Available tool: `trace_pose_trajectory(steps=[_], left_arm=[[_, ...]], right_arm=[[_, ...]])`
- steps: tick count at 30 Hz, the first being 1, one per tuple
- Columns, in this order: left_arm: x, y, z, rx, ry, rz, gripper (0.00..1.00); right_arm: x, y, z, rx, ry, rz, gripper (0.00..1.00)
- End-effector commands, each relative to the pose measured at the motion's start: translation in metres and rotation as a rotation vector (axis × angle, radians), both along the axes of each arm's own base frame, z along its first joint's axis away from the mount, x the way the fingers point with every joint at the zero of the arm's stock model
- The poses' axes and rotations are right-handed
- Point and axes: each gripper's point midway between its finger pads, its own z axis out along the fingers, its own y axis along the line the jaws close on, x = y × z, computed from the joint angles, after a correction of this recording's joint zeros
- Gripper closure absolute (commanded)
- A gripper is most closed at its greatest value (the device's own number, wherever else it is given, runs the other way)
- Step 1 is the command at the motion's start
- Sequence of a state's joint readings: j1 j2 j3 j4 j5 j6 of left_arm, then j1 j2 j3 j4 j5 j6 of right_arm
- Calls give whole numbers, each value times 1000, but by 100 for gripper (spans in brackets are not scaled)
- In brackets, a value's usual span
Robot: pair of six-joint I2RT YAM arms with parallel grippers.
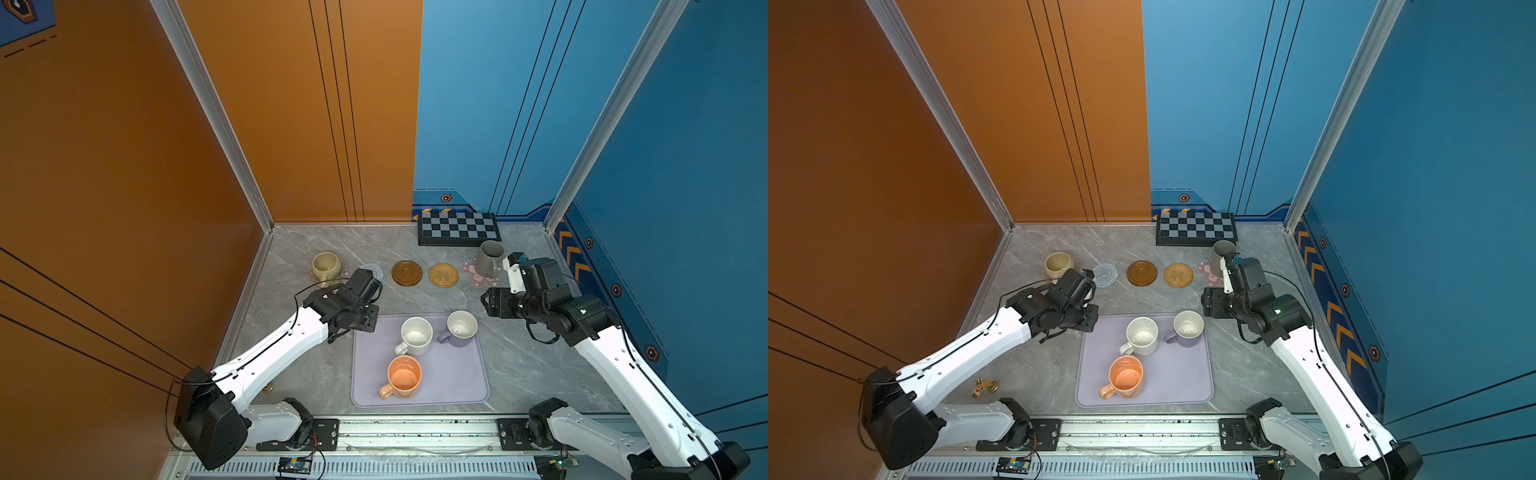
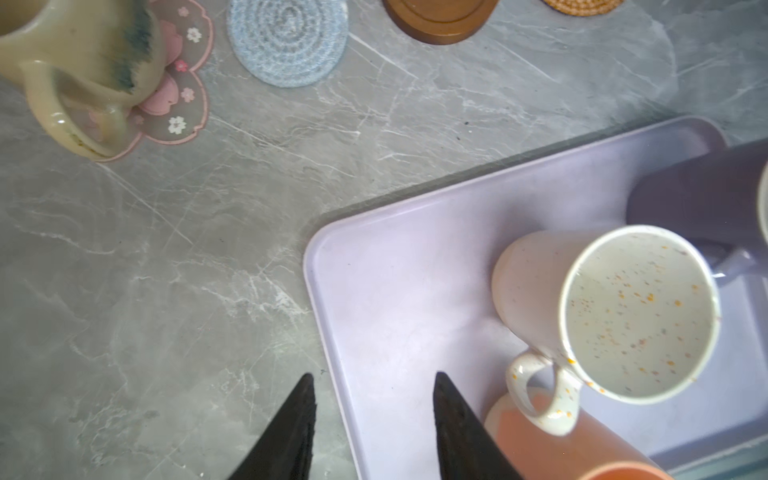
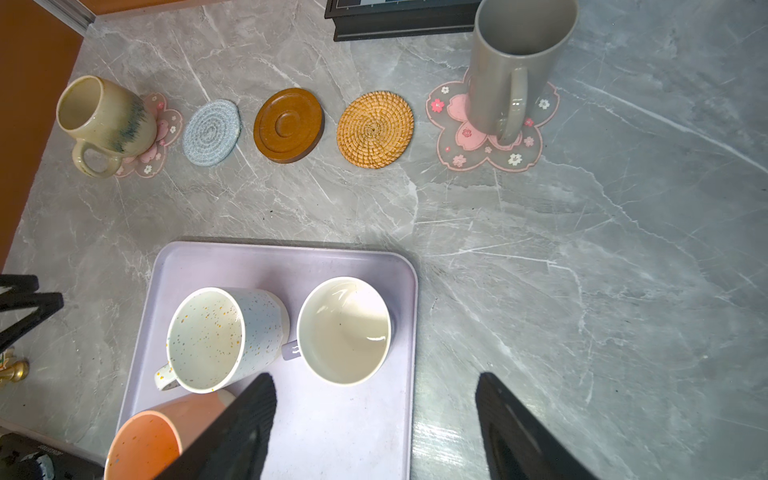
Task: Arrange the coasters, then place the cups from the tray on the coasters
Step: 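Move the left gripper back over the white speckled mug on the tray, then lower the left gripper into the white speckled mug and close on its rim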
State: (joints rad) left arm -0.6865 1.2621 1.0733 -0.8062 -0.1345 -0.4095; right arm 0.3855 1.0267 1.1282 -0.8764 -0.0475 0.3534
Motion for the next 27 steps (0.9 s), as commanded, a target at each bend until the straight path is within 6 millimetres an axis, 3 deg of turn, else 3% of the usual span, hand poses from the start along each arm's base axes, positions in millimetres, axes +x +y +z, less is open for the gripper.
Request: trace_pose_trajectory(steps=[1, 8, 27], left_arm=[[-26, -15, -8, -30, 75, -76, 53], [-50, -45, -25, 16, 127, -215, 54], [-62, -73, -51, 61, 223, -308, 57]], right_arm=[[-4, -2, -12, -22, 47, -20, 22], [-1, 3, -13, -24, 47, -9, 22], [-1, 1, -16, -34, 44, -8, 22]])
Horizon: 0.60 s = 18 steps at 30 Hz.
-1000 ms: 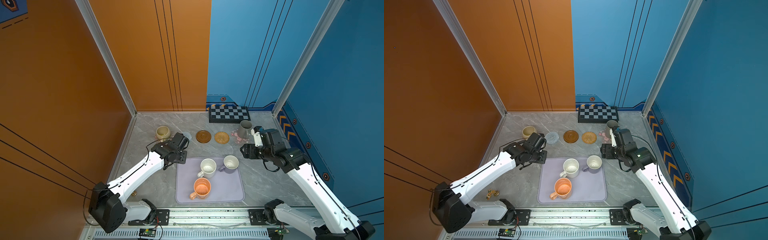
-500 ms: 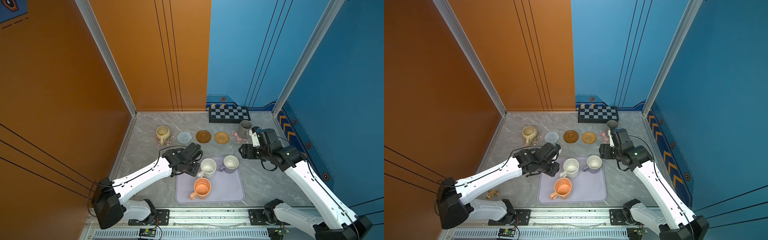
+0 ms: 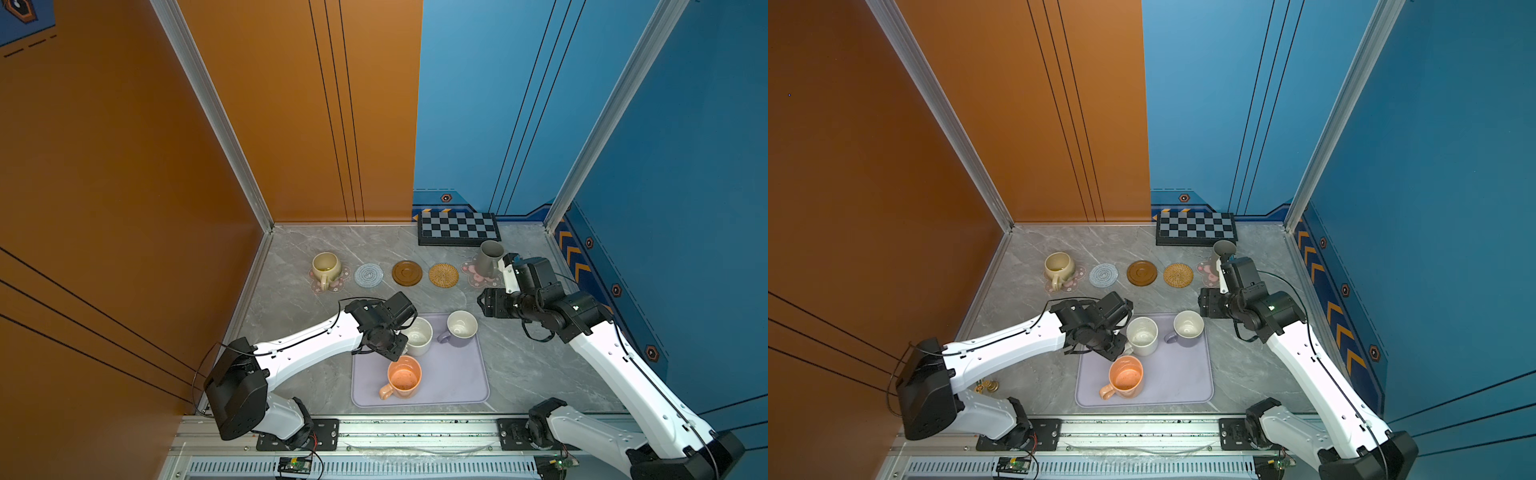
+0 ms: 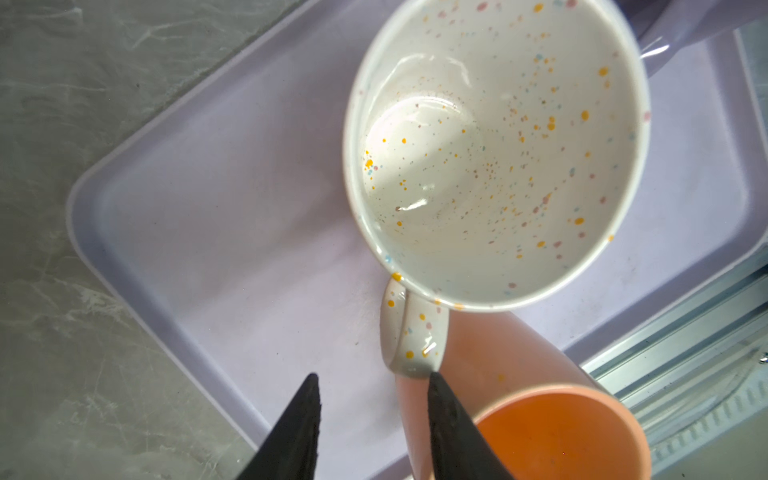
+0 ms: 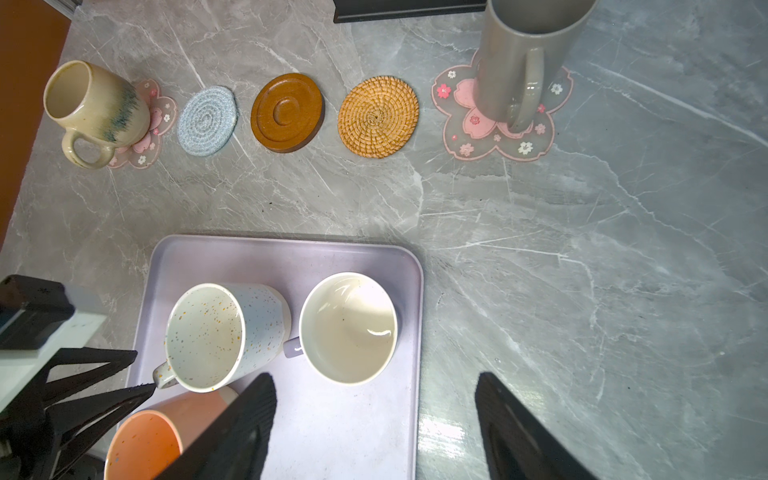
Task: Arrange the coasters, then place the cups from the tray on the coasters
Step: 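Lower the left gripper into the white speckled mug and close on its rim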
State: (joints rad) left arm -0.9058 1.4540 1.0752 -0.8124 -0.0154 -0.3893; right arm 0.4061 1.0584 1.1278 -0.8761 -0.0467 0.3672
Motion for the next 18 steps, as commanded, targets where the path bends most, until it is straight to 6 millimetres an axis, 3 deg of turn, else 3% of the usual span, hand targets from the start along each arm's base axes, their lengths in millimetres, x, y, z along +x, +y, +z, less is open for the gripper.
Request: trace_pose_trajectory(steps=[1, 12, 18], left_arm=[[-4, -8, 6, -9, 11, -29, 57], [-4, -20, -17, 28, 59, -55, 57], [2, -31, -19, -6, 49, -46, 58]], right_arm=[[-2, -5, -8, -29, 12, -17, 22], [-1, -4, -10, -22, 16, -17, 22], [-3, -4, -10, -22, 13, -18, 22]])
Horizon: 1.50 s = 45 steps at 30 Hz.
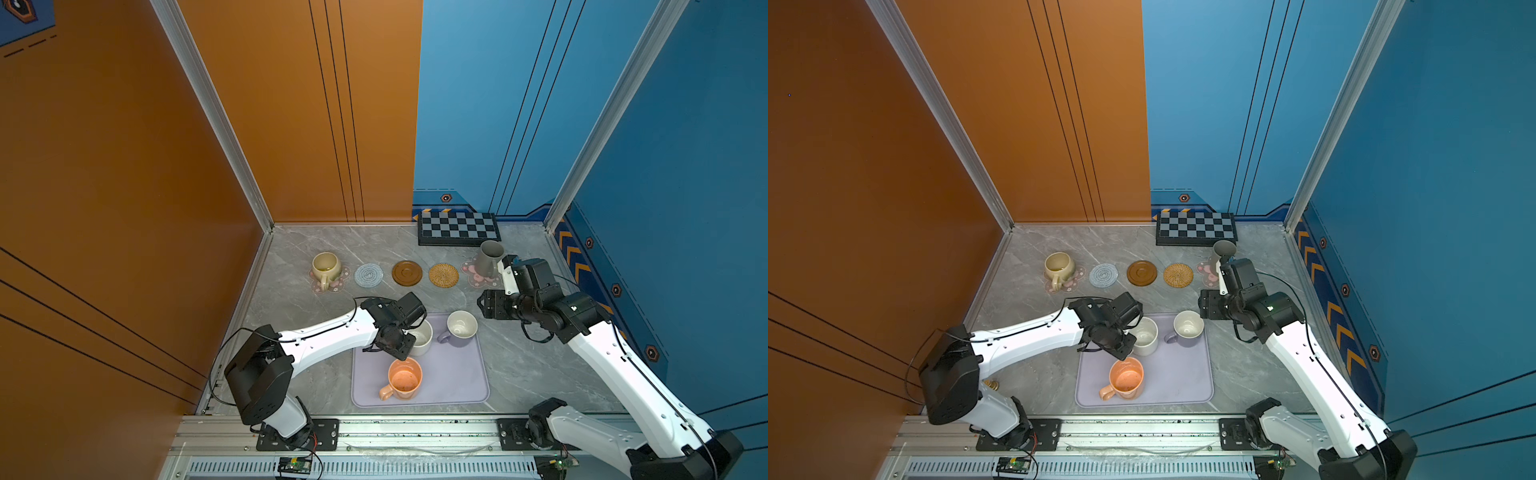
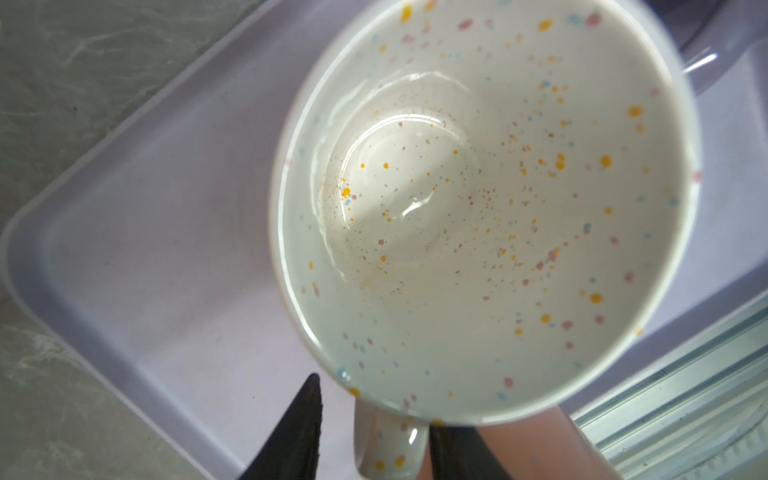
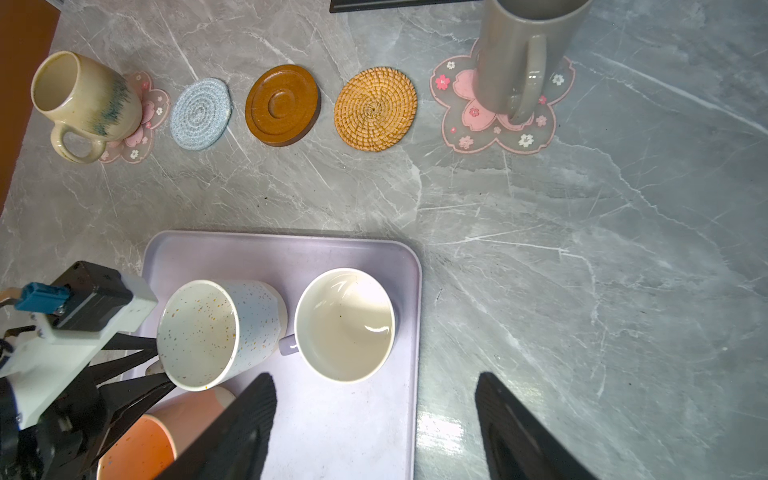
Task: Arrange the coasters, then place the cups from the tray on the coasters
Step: 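Lower the left gripper into the white speckled mug and close on its rim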
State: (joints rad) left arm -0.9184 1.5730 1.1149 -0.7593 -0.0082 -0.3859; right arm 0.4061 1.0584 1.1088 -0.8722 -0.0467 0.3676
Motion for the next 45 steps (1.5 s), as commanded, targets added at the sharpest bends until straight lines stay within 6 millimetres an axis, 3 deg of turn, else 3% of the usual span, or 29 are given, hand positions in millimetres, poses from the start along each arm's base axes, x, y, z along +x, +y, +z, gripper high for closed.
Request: trace_pose_trajectory(steps=[1, 18, 31, 37, 45], left_arm=[[-7, -12, -1, -26, 31, -28, 58], [-6, -17, -23, -27, 20, 16, 60], [-5, -17, -31, -21, 13, 31, 84], [-5, -14, -31, -17, 11, 32, 100], [-3, -11, -31, -17, 12, 42, 100]], right_arm=[[-2, -4, -3, -16, -2, -18, 22], [-2, -2, -1, -3, -3, -18, 22], [5, 4, 1, 7, 0, -8, 22], [5, 4, 3, 14, -1, -12, 22], [5, 6, 4, 18, -2, -13, 22]])
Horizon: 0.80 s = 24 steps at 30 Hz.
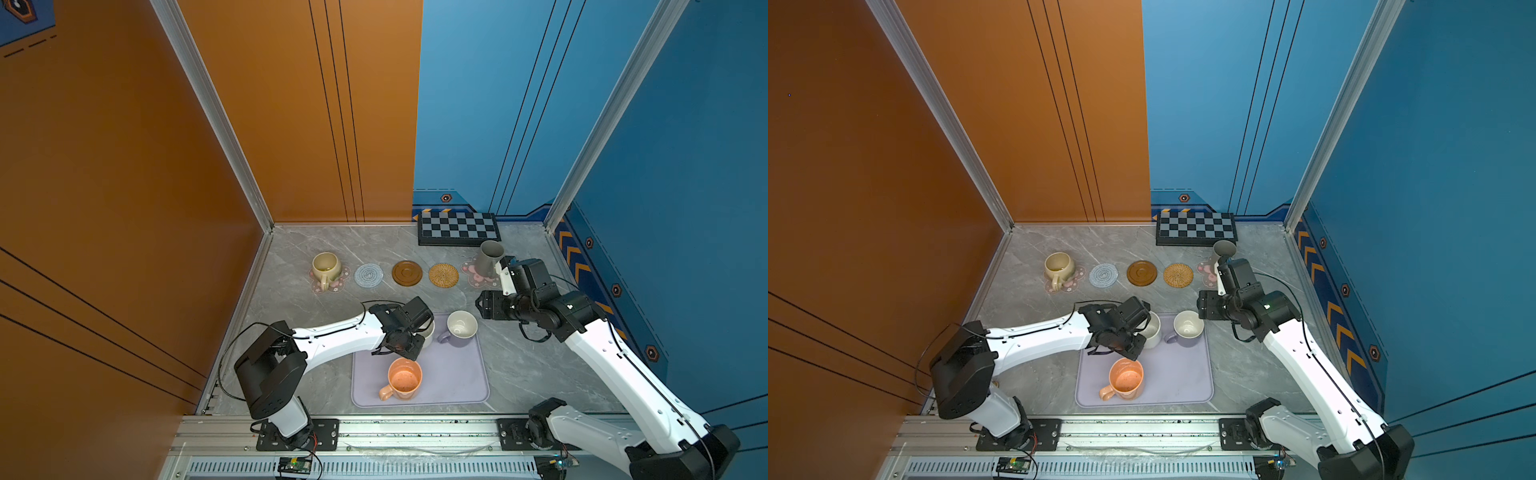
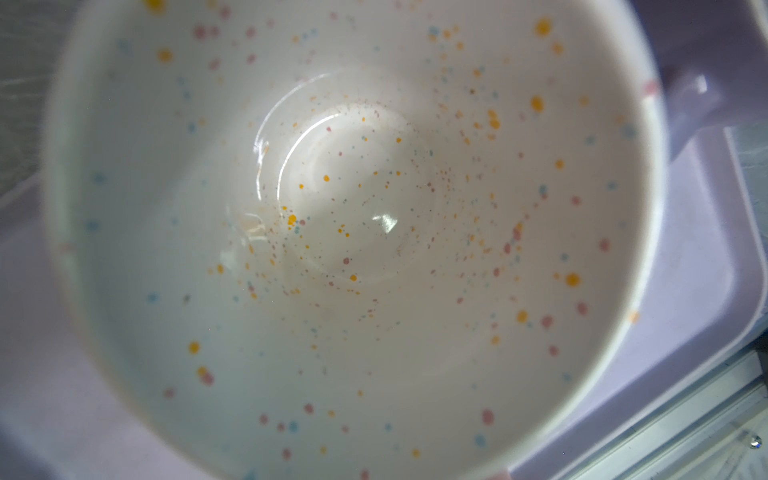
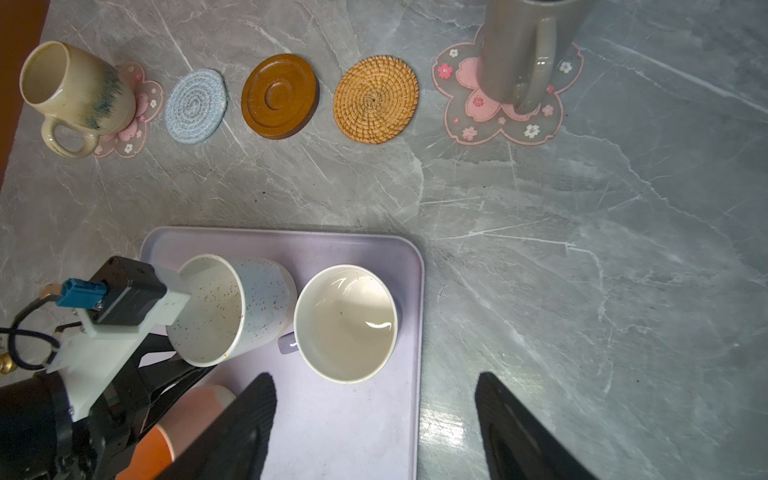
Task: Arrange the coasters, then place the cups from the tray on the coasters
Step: 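Lower the left gripper into the white speckled mug and close on its rim, then lift the white speckled mug off the tray with the left gripper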
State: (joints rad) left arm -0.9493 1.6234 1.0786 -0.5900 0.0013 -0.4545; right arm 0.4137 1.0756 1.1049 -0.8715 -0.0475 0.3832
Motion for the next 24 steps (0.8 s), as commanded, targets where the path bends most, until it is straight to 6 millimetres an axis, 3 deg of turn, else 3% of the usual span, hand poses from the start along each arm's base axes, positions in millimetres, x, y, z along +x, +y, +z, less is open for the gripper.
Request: trace_pose_trajectory(steps=[1, 13, 24], left_arm=[[-9, 19, -16, 69, 37, 14, 100], [-9, 20, -19, 80, 39, 13, 100], [-7, 19, -10, 69, 0, 1, 100]], right_arm=[[6, 3, 11, 18, -28, -9, 22], [9, 8, 8, 16, -15, -1, 22], [10, 10, 5, 14, -9, 1, 22]])
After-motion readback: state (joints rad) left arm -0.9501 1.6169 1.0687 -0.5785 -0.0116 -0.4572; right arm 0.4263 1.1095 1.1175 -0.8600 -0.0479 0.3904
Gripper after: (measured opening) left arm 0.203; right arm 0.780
